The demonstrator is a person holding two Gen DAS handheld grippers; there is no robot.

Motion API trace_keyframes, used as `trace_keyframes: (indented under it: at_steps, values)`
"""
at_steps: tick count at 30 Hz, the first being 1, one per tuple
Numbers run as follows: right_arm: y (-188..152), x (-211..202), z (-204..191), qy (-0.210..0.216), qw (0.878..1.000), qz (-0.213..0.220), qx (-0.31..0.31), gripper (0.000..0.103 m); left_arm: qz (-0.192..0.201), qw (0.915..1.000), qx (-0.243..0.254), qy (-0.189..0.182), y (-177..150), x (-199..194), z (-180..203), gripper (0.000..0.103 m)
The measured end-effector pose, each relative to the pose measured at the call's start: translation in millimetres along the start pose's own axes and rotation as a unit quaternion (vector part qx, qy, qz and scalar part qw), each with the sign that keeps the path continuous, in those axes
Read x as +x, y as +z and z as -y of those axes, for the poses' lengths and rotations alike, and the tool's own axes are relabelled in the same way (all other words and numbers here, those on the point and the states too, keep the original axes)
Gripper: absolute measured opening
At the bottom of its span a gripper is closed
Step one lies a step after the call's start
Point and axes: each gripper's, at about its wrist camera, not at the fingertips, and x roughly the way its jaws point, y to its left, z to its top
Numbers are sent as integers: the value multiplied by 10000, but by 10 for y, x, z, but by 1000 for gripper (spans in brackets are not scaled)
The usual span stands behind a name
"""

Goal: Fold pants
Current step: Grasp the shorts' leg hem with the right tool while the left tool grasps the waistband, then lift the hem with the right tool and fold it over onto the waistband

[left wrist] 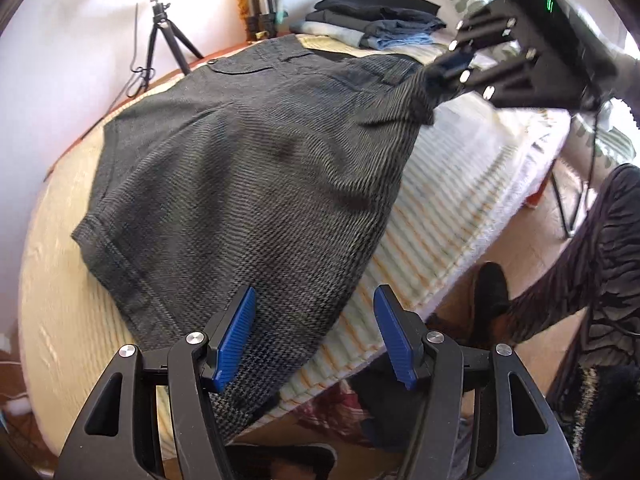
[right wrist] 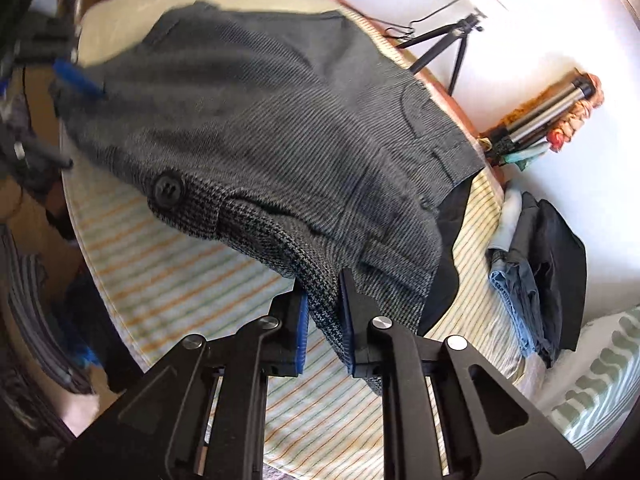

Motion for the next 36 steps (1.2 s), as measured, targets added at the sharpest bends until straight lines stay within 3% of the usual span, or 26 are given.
trace_keyframes:
  at_steps: [4,5,6,8,16,28,36]
  values:
    - [76,-140,75,-15,9996,159,224,14,26,9998,-155,104,-16,17,-71,59]
    - [85,-162,83,-34,9995,187,255,14,43,9998,-161,128,-25,12,-90,47]
    - [92,-190,76,-75,9994,223,264,14,35,9998,-153,141,-34,9,-105,27]
    - [96,-211,66,-100,9992,265,265,13,132,9997,-158,145,-30,-37,-160,9]
    - [76,-334,41,-231,9975,461,491,13,926,9941,-164,533,208,-441,-414,6]
    - [431,-635,418,-709,9910,908,680,13,1513,9802,485,1182,883,-758,-718,5]
    - [908,-565,833,-949,9885,983,643,13,1605,9792,286,1205,1414,-708,-1202,5]
